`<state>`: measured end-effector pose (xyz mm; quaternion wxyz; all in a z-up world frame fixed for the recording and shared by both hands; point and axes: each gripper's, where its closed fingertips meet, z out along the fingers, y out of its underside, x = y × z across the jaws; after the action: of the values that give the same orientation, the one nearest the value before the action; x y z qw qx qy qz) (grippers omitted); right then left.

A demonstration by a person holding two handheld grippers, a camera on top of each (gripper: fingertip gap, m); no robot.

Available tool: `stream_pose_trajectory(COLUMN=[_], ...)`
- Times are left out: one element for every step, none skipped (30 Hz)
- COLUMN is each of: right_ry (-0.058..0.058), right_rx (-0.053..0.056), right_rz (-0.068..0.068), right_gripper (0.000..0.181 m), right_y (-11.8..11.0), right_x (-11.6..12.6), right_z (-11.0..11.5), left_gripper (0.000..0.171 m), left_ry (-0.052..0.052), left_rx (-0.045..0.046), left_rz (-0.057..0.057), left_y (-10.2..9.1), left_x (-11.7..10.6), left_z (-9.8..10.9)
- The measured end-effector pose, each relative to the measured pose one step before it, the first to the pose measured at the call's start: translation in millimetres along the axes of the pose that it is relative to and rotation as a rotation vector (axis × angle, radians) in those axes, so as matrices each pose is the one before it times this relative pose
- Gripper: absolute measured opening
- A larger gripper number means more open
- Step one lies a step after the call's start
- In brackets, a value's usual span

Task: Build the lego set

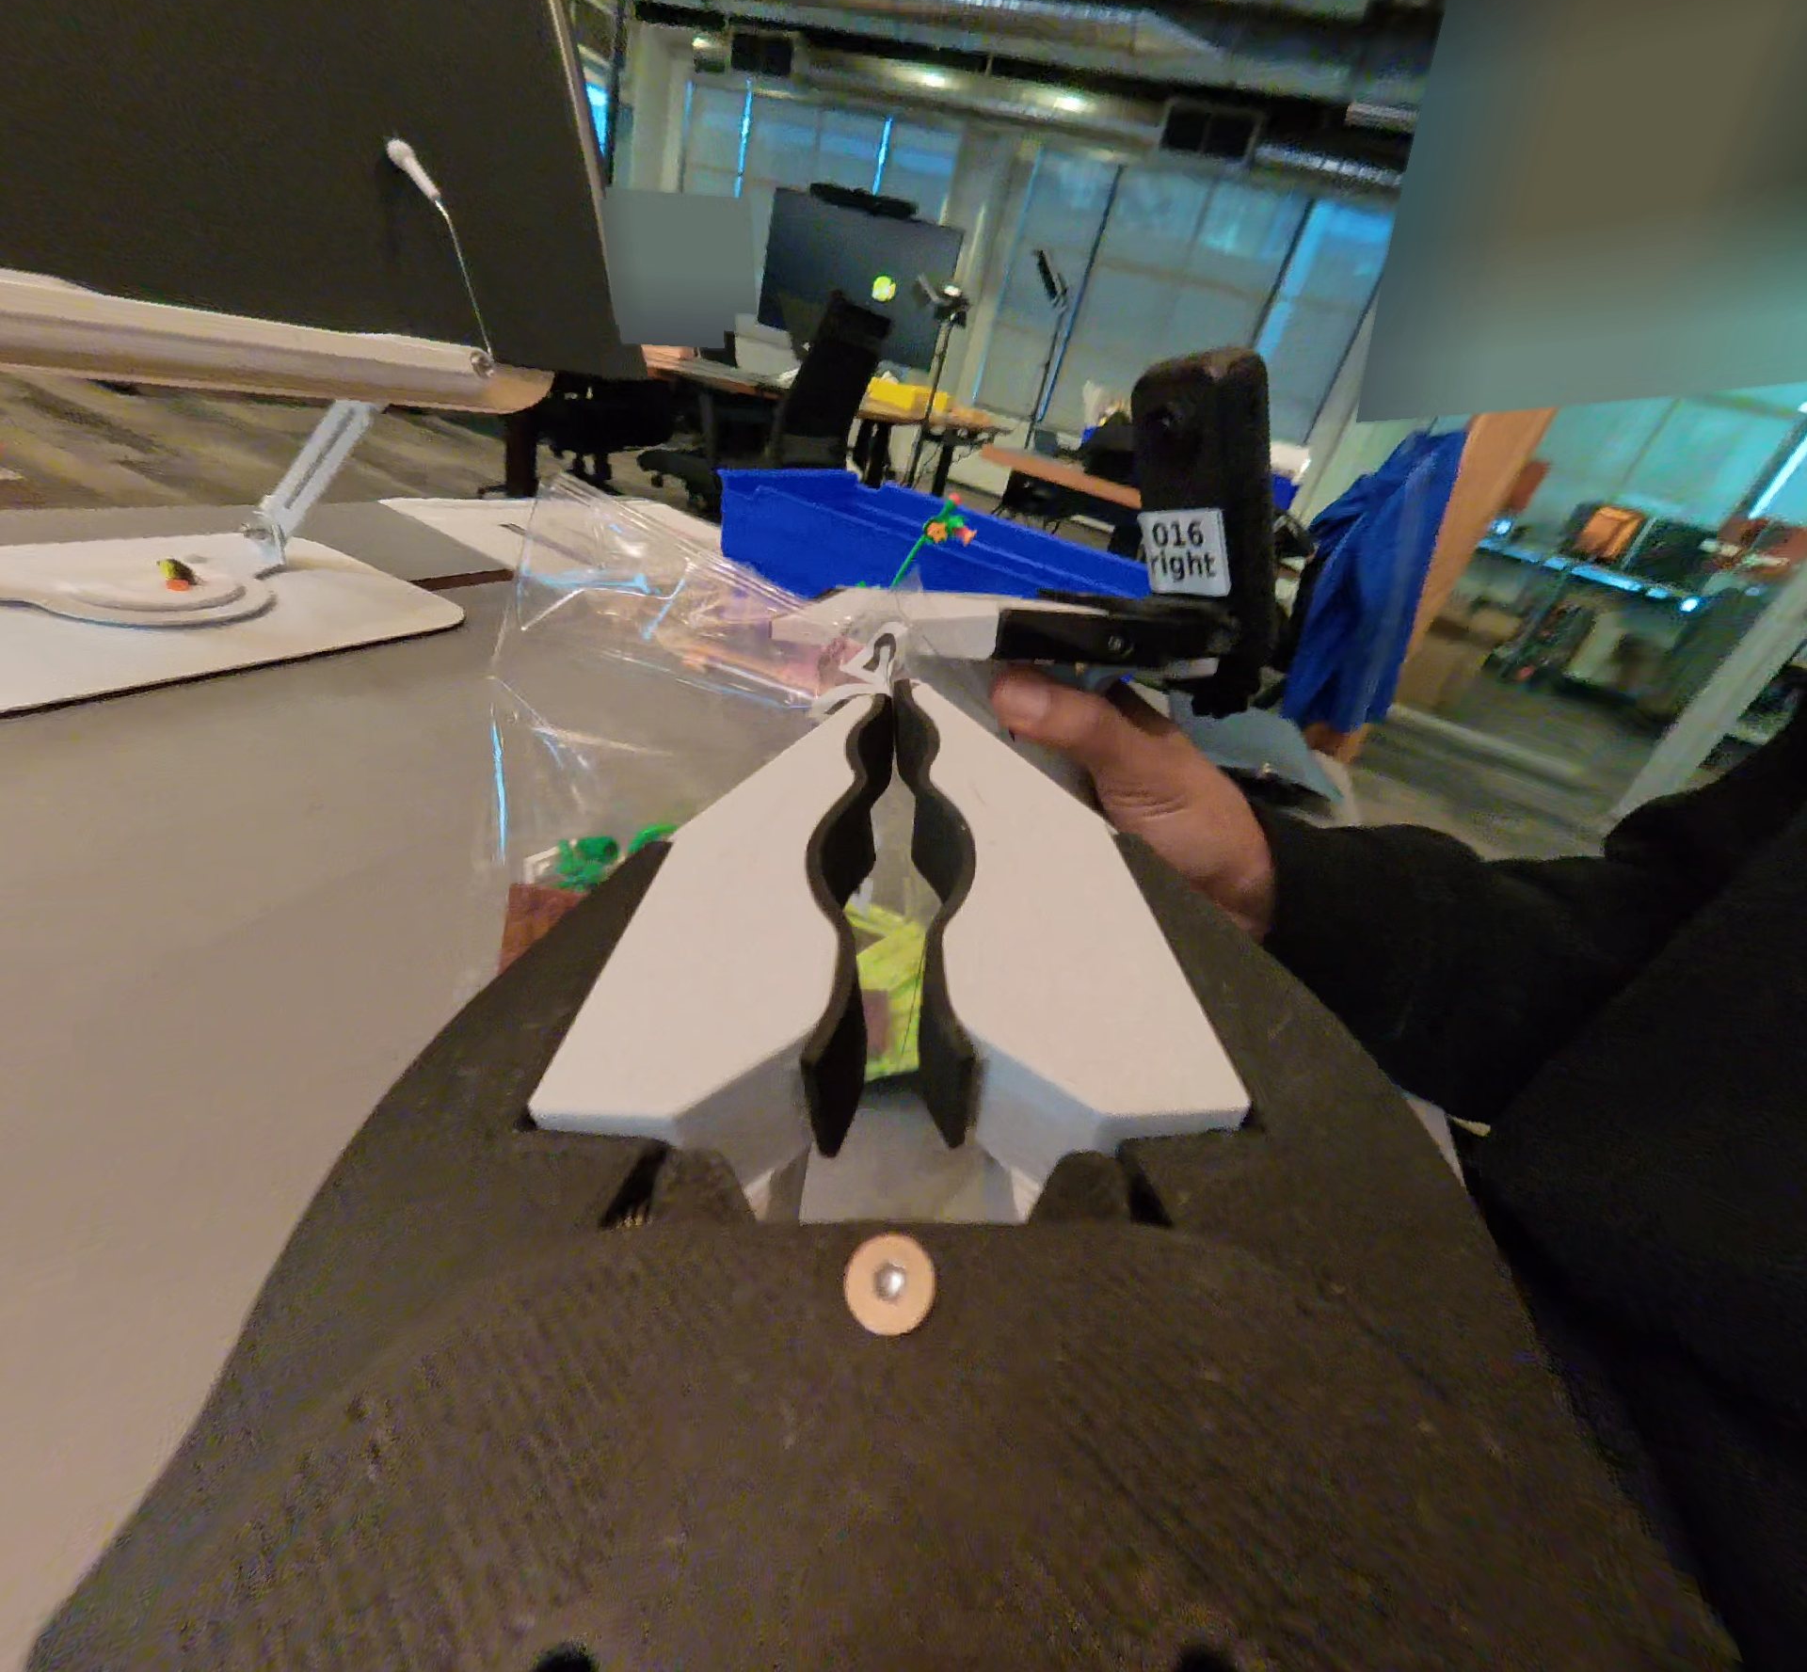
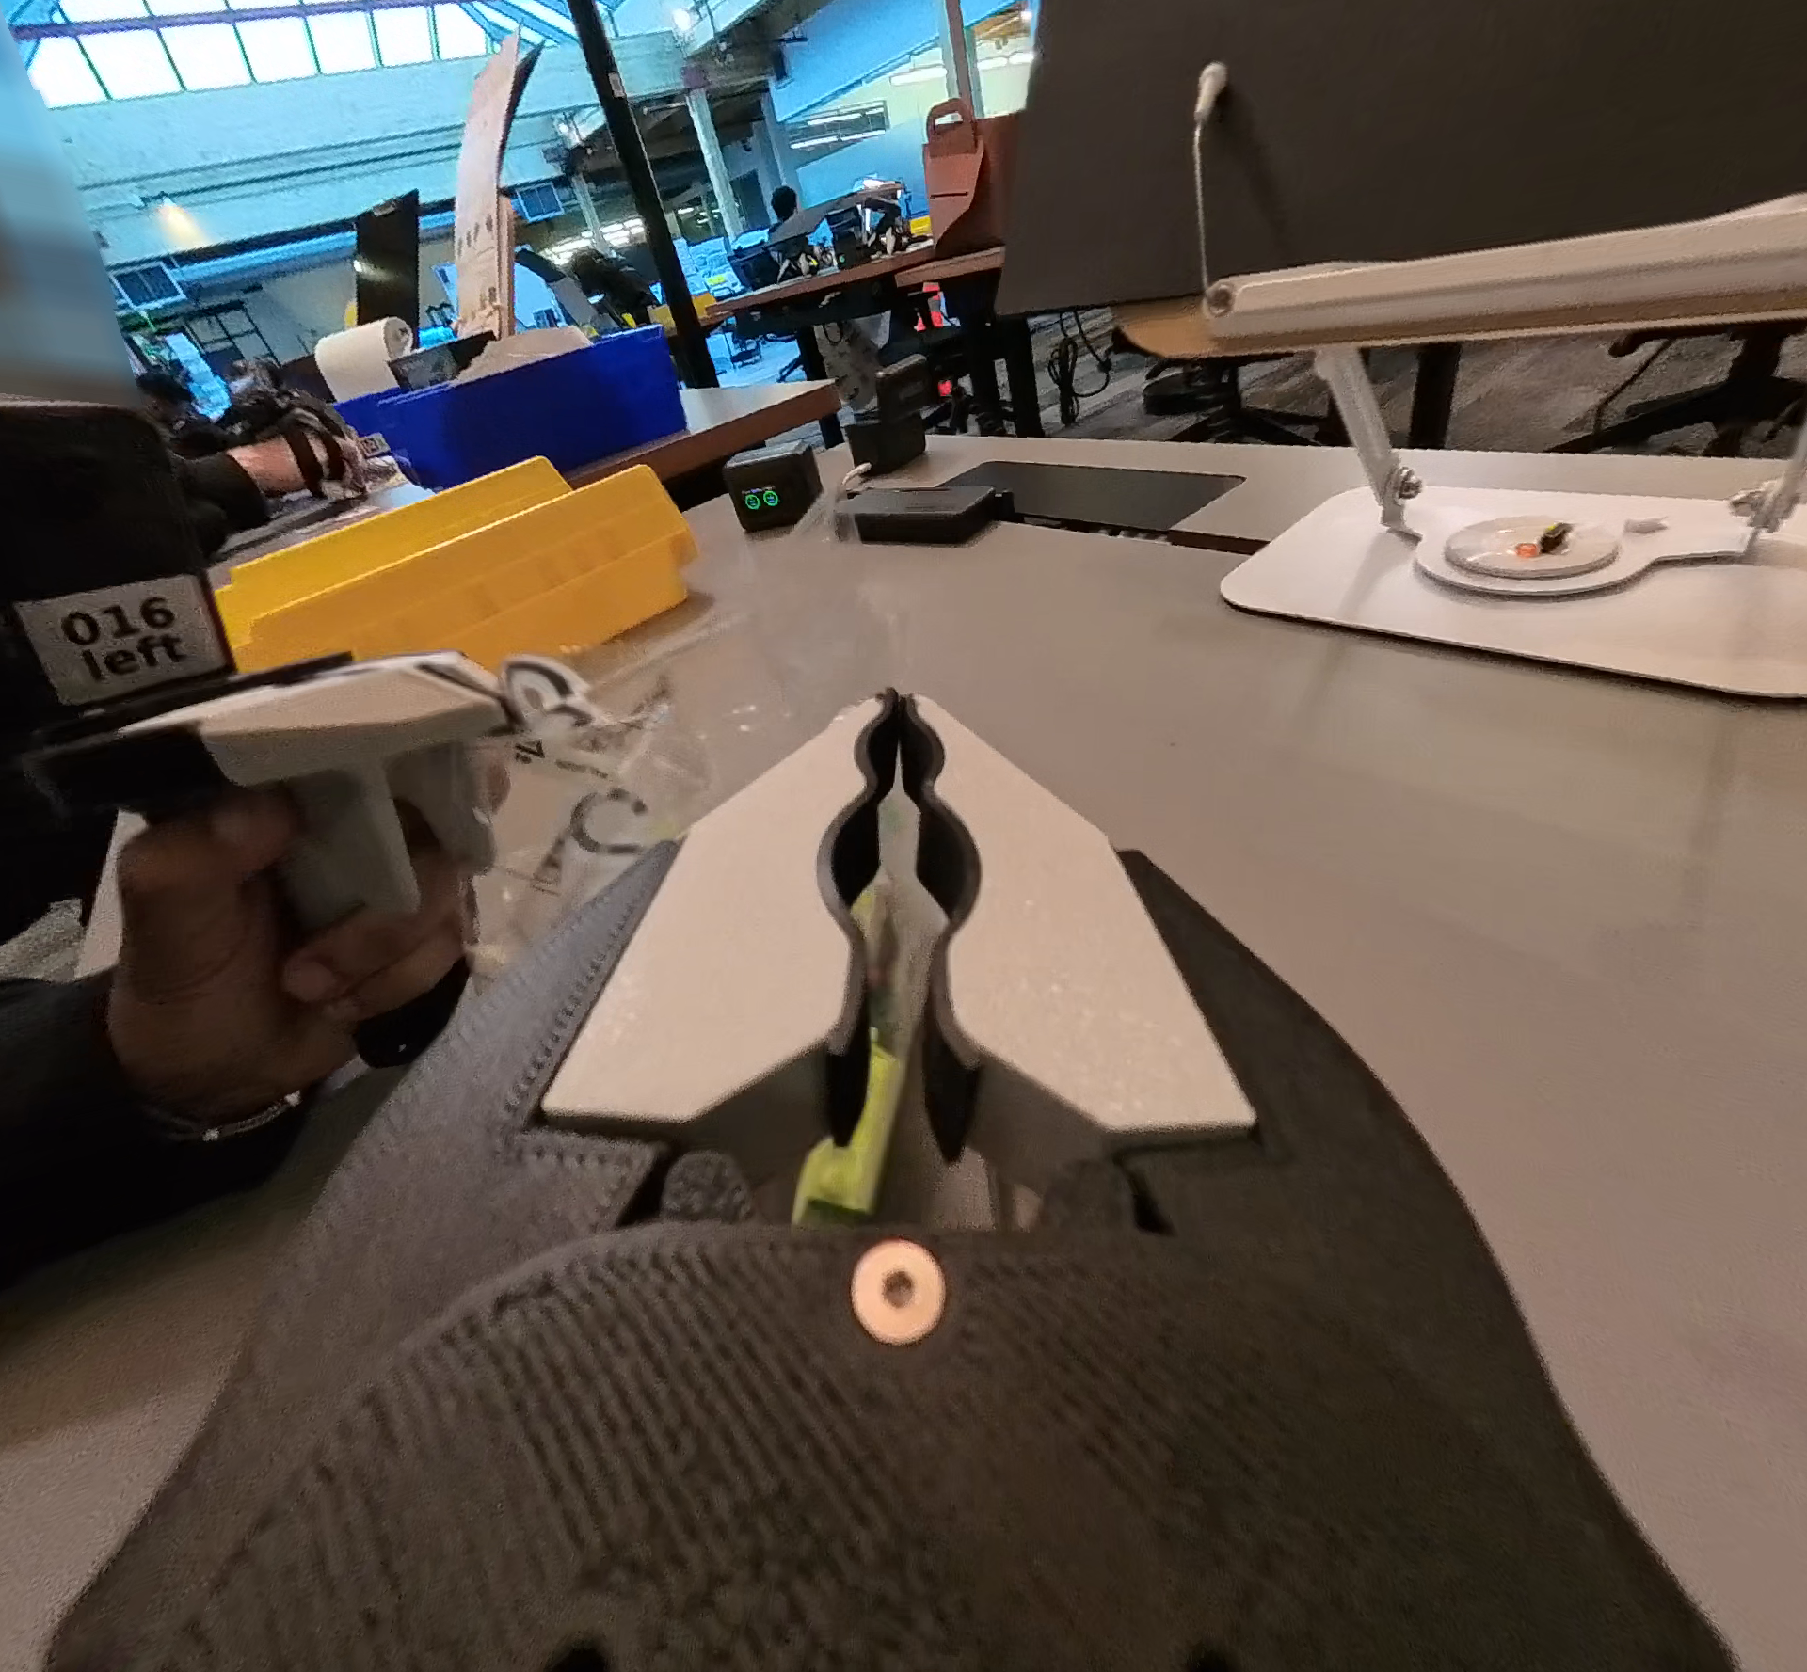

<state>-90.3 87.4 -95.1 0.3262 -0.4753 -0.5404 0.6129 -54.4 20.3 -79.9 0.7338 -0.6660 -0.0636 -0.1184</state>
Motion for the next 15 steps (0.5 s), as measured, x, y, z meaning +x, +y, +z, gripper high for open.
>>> stream_pose_trajectory(right_ry=[0.0014,-0.0075,-0.0153,-0.0235,-0.0186,-0.0107,-0.0124,-0.0126,-0.0078,-0.0044,-0.0042,-0.0048,-0.0046,-0.0027,-0.0025], right_rx=[-0.0013,0.0076,0.0122,0.0095,0.0063,0.0082,0.0089,0.0065,0.0034,0.0010,0.0015,0.0025,0.0030,0.0030,0.0040], right_rz=[-0.0002,0.0126,0.0200,0.0199,0.0179,0.0118,0.0043,-0.0026,-0.0070,-0.0082,-0.0064,-0.0038,-0.0025,-0.0012,0.0005], right_gripper=[0.000,0.000,0.000,0.000,0.000,0.000,0.000,0.000,0.000,0.000,0.000,0.000,0.000,0.000,0.000], right_y=[1.14,-0.82,-1.79,-1.47,-0.90,-0.91,-0.87,-0.69,-0.35,-0.20,-0.15,-0.29,-0.43,-0.18,-0.53], right_x=[1.81,2.46,1.84,-0.05,-0.38,-0.50,-1.68,-2.29,-1.96,-1.51,-1.34,-1.32,-1.22,-0.83,-0.57], right_z=[0.09,-1.01,-1.46,-0.83,-0.45,-0.40,-0.38,0.02,-0.01,-0.02,0.01,-0.05,-0.10,-0.07,-0.08], left_gripper=[0.000,0.000,0.000,0.000,0.000,0.000,0.000,0.000,0.000,0.000,0.000,0.000,0.000,0.000,0.000], left_ry=[0.0018,-0.0037,-0.0019,-0.0029,-0.0046,-0.0017,0.0005,-0.0030,-0.0063,-0.0074,-0.0038,-0.0025,-0.0017,-0.0003,-0.0021], left_rx=[0.01505,0.01522,0.01485,0.01296,0.01222,0.01465,0.01073,0.00968,0.01163,0.01170,0.01108,0.00921,0.00757,0.00498,0.00492], left_rz=[-0.0041,-0.0002,-0.0023,-0.0021,-0.0081,-0.0142,-0.0129,-0.0100,-0.0090,-0.0101,-0.0114,-0.0129,-0.0119,-0.0085,-0.0041], left_y=[-2.73,-2.59,-2.07,-1.19,-1.03,-1.82,-1.60,-1.38,-1.77,-1.67,-1.62,-1.24,-0.96,-0.46,-0.56], left_x=[-1.85,-2.42,-2.20,-2.47,-2.86,-2.55,-2.28,-2.80,-2.99,-3.05,-2.59,-2.15,-1.82,-1.29,-1.05], left_z=[-2.75,-2.71,-2.39,-2.01,-1.82,-1.83,-1.85,-2.03,-2.15,-1.96,-1.68,-1.31,-1.01,-0.57,-0.49])
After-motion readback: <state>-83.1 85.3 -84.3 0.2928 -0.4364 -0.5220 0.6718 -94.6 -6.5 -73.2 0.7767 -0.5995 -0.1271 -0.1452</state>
